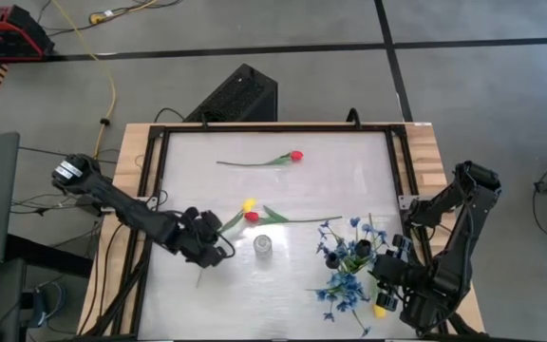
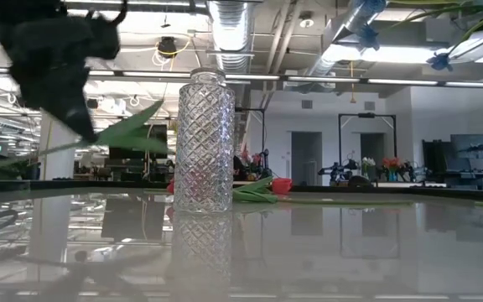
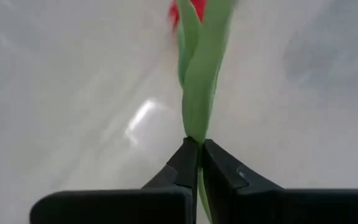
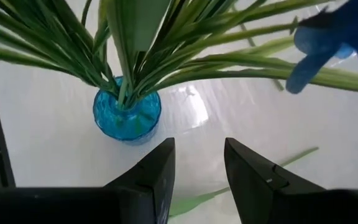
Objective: Sort flowers into vase by color
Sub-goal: Put the left yellow flower into transparent vase
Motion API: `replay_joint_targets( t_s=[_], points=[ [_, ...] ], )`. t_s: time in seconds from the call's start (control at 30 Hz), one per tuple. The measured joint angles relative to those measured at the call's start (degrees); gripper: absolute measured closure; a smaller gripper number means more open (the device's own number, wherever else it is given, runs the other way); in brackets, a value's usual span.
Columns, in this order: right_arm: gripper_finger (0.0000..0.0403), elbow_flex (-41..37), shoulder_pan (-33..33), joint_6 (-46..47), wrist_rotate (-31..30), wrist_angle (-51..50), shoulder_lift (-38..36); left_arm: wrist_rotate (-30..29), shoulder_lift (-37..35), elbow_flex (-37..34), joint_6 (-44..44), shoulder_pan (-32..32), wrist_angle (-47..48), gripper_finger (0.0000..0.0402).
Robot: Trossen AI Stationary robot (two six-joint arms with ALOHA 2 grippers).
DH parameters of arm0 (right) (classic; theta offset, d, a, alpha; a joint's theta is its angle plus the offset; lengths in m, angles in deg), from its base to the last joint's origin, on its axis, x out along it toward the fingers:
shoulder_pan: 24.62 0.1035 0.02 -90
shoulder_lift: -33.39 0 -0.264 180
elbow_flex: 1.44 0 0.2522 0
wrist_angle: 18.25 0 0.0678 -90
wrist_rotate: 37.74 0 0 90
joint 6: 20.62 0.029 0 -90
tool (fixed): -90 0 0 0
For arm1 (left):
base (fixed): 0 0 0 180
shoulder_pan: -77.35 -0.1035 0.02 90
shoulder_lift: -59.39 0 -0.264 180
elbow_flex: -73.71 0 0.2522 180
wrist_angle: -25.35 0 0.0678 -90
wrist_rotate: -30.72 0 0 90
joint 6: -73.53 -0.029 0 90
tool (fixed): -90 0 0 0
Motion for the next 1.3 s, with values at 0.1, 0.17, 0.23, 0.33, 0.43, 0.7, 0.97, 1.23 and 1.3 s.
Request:
replay_joint_targets(
  t_s=[0.1,0.17,0.23,0.33,0.43,0.7,0.97,1.23,1.3],
  points=[
    [0.0240,0.00,0.01,1.37,0.01,-0.01,0.00,-3.92,-0.01,2.54,-5.38,-1.33,-0.43,0.0401],
    [0.0240,0.00,0.07,1.99,-0.09,0.07,0.01,-8.00,-0.01,4.42,-9.66,-1.90,-2.87,0.0401],
    [0.0240,-0.26,0.08,2.51,-0.88,0.30,0.27,-12.96,-0.46,5.91,-15.27,-2.09,-6.39,0.0401],
    [0.0240,-1.50,0.11,2.53,-1.26,1.78,0.43,-18.70,-2.32,7.09,-25.87,-2.11,-15.36,0.0401],
    [0.0240,-2.14,0.11,2.58,-1.24,3.26,0.46,-17.84,-5.88,6.64,-39.32,-2.07,-29.05,0.0401],
    [0.0240,-2.19,0.59,2.17,-3.82,5.54,0.46,-6.03,-8.96,1.72,-63.92,-0.12,-59.81,0.0401],
    [0.0240,-2.19,0.55,-0.86,-5.63,5.56,0.46,-6.52,-6.03,-4.49,-78.92,-1.61,-82.92,0.0401],
    [0.0240,-2.16,0.55,-0.96,-5.63,5.65,0.46,-5.92,-3.10,-5.72,-85.09,-5.65,-87.64,0.0402],
    [0.0240,-2.16,0.55,-0.97,-5.63,5.65,0.46,-5.66,-3.12,-5.70,-85.62,-6.50,-87.85,0.0401]
  ],
)
